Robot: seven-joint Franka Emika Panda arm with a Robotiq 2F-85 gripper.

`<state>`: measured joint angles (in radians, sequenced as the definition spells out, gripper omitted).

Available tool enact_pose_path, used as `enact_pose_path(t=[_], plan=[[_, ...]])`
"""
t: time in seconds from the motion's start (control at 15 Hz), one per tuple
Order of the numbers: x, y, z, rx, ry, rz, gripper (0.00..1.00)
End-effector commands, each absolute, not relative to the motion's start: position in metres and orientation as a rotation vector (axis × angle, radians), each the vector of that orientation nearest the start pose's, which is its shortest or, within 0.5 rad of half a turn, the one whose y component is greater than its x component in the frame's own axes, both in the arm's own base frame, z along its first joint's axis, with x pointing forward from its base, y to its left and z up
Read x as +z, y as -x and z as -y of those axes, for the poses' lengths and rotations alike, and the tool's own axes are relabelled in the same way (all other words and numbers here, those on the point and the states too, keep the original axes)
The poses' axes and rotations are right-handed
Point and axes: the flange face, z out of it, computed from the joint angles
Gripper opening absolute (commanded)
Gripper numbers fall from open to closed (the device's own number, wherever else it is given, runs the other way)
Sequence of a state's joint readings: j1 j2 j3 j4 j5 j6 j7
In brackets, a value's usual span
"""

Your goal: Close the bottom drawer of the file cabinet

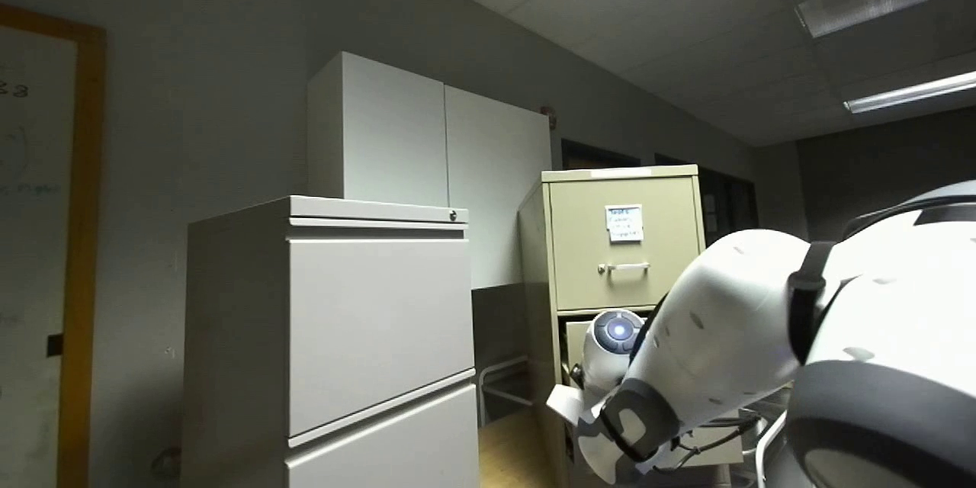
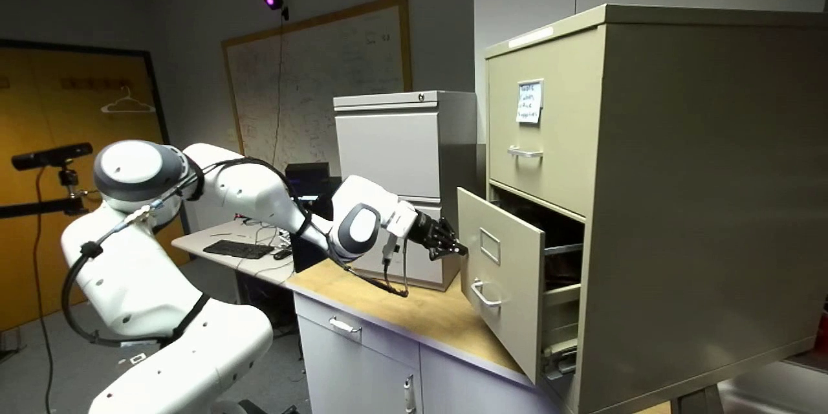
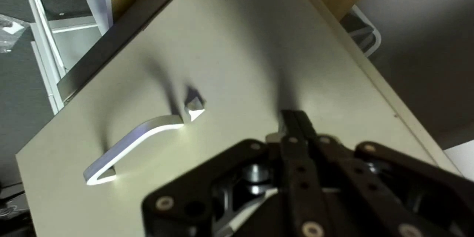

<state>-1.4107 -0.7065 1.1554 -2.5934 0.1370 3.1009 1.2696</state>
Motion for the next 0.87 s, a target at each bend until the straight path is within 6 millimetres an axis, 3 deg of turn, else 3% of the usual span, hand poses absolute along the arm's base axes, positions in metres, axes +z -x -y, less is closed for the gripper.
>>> enact_pose_path(t=[0.0,0.2,0.53,0.8], plan=[[0.464,-0.507,0.112,-1.649,2.019,-2.007,0.00],[0.454,-0.547,0.115,-1.691,2.009,-2.031,0.00],[0.441,-0.607,0.137,-1.726,2.010,-2.081,0.00],[0.443,-0.606,0.135,-1.707,2.050,-2.063,0.00]])
